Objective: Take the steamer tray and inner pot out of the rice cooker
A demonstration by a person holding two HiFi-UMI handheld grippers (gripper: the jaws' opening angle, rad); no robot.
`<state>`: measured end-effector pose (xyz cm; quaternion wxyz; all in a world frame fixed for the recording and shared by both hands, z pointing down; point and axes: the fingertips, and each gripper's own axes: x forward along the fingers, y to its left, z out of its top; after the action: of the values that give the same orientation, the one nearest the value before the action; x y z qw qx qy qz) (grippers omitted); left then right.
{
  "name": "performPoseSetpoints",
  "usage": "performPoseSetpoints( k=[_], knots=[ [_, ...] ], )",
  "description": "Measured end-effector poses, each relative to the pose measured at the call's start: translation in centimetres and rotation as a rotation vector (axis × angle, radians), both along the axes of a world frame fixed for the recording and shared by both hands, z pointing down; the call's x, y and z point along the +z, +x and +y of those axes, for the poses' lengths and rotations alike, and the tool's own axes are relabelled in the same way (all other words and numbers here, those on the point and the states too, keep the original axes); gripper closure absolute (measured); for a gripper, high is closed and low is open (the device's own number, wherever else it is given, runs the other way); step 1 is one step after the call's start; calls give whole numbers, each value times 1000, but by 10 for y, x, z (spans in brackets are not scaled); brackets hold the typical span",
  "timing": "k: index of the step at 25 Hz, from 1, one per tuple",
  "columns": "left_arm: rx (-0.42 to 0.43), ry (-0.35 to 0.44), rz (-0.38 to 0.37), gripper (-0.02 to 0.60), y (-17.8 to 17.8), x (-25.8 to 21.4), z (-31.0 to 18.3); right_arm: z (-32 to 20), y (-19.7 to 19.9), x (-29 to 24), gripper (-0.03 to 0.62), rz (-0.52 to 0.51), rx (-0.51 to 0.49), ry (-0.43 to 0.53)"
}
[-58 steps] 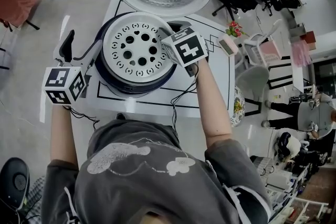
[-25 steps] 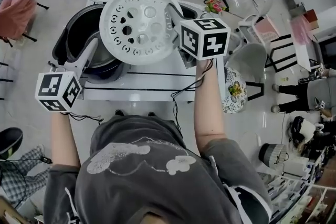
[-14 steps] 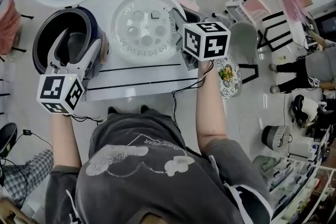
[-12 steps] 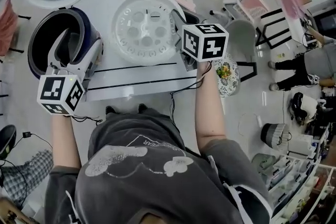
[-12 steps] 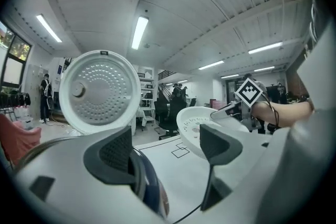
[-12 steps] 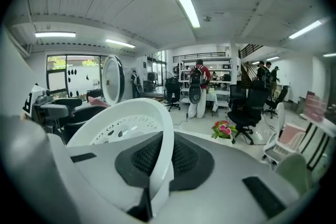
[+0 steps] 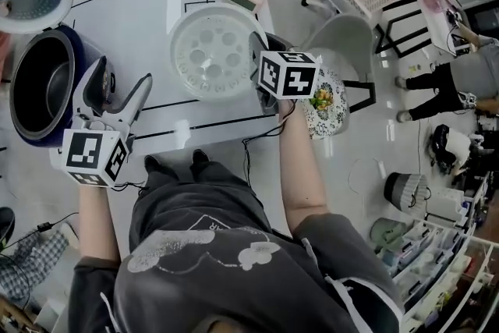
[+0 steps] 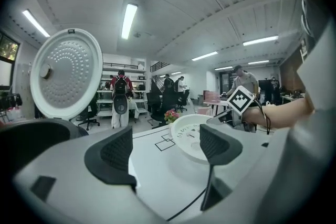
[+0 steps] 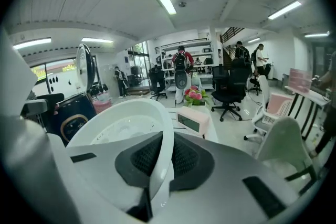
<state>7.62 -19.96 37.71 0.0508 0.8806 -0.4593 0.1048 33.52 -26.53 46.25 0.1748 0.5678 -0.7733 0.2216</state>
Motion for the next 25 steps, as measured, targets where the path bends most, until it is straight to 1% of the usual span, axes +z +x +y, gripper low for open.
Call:
performPoseSetpoints(
  k=[5,9,16,21,25],
  knots=[
    [-6,-67,-7,181,27,40,-9,-15,28,46,551,2,39,-62],
    [-17,-103,-8,181,37,67,-17,-36,30,75,551,-18,49,-81],
    [-72,-156,-18,182,32,94,-29,-73,18,107,551,6,17,-103],
    [-93,-188,-14,181,30,109,-35,-94,24,126,549,28,33,-112],
    [-103,-197,-3,181,28,110,-38,-98,25,136,551,27,40,-135]
  ],
)
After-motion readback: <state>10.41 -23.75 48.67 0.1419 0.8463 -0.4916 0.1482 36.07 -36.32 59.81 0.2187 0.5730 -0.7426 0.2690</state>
